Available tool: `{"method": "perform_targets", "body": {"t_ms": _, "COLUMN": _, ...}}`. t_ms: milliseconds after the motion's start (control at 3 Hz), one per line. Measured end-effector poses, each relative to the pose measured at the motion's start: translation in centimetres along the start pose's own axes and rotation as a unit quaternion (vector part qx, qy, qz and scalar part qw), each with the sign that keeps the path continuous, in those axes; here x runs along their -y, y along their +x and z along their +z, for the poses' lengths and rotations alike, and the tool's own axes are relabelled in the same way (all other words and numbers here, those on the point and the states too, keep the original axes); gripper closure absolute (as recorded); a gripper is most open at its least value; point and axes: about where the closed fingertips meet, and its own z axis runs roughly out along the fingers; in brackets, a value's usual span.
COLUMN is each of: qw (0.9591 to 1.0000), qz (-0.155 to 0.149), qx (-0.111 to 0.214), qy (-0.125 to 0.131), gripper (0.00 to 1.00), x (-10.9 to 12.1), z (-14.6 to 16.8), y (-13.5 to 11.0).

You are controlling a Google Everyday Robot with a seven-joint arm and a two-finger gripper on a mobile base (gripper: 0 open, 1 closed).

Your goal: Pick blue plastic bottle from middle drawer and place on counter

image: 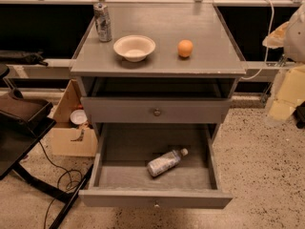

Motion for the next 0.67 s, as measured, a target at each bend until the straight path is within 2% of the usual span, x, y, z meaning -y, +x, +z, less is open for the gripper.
{"method": "perform_targets", "body": {"t_ms": 333, "qw": 1.0000, "qz": 0.000, "qx": 0.000, "qy": 0.000, "gripper": 0.00, "x": 0.0, "z": 0.0, "y": 0.0}}
{"method": "perform_targets", "body": {"t_ms": 667, "qw": 0.9997, "qz": -0.023, "qx": -0.006, "qy": -0.005, "gripper": 0.00, "x": -0.5, "z": 2.5, "y": 0.5}}
